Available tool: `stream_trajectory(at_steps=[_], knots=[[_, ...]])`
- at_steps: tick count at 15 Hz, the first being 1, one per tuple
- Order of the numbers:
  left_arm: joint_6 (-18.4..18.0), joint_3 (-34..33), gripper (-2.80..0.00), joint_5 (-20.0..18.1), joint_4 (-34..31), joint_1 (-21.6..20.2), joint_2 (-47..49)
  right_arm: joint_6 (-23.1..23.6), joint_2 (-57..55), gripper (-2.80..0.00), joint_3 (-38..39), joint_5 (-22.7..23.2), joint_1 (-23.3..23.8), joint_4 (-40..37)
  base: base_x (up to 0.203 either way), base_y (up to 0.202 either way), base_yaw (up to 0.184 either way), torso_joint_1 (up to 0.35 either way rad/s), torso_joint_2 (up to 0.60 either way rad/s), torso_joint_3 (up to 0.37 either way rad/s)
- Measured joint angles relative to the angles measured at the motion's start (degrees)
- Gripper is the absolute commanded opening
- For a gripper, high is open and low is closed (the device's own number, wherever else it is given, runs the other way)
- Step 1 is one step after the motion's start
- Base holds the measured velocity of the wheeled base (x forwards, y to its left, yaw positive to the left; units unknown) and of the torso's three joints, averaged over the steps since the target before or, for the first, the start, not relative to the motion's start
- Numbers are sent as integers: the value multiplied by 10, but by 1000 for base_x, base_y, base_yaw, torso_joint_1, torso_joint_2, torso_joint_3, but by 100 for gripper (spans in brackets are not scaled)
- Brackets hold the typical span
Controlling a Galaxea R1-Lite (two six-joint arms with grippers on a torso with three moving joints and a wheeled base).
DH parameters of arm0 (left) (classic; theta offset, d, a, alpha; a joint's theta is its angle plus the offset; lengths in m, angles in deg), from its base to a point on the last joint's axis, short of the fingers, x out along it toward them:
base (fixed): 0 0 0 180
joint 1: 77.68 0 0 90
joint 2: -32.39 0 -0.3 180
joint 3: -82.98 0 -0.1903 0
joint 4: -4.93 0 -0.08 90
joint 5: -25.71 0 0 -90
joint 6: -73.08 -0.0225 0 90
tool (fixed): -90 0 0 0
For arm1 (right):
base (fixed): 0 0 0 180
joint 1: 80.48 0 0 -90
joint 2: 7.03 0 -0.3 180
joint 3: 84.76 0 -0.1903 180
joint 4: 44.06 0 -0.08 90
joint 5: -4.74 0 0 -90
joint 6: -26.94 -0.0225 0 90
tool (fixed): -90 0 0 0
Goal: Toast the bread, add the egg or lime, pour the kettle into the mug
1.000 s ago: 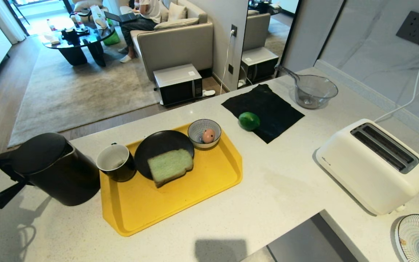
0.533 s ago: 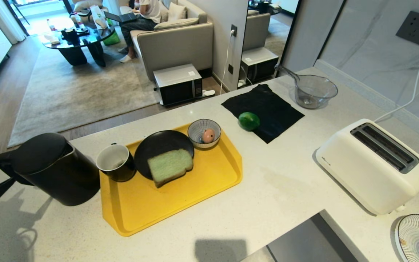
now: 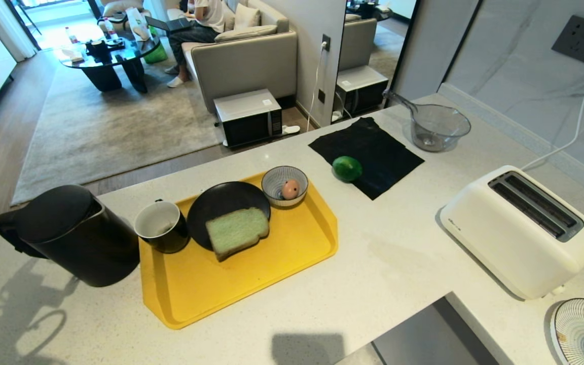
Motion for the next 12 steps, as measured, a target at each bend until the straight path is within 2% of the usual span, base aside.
stream_trajectory(at_steps=[1, 3, 5, 9, 12], knots=[[26, 3, -280, 0, 0, 0, -26, 0, 0, -280, 0, 0, 0, 0, 0, 0, 0, 0, 0, 0], [65, 12, -280, -1, -1, 1, -68, 0, 0, -280, 0, 0, 0, 0, 0, 0, 0, 0, 0, 0], [95, 31, -280, -1, -1, 21, -99, 0, 0, -280, 0, 0, 0, 0, 0, 0, 0, 0, 0, 0], [177, 123, -280, 3, 0, 122, -133, 0, 0, -280, 0, 0, 0, 0, 0, 0, 0, 0, 0, 0], [197, 205, -280, 33, -17, 219, -149, 0, 0, -280, 0, 0, 0, 0, 0, 0, 0, 0, 0, 0]])
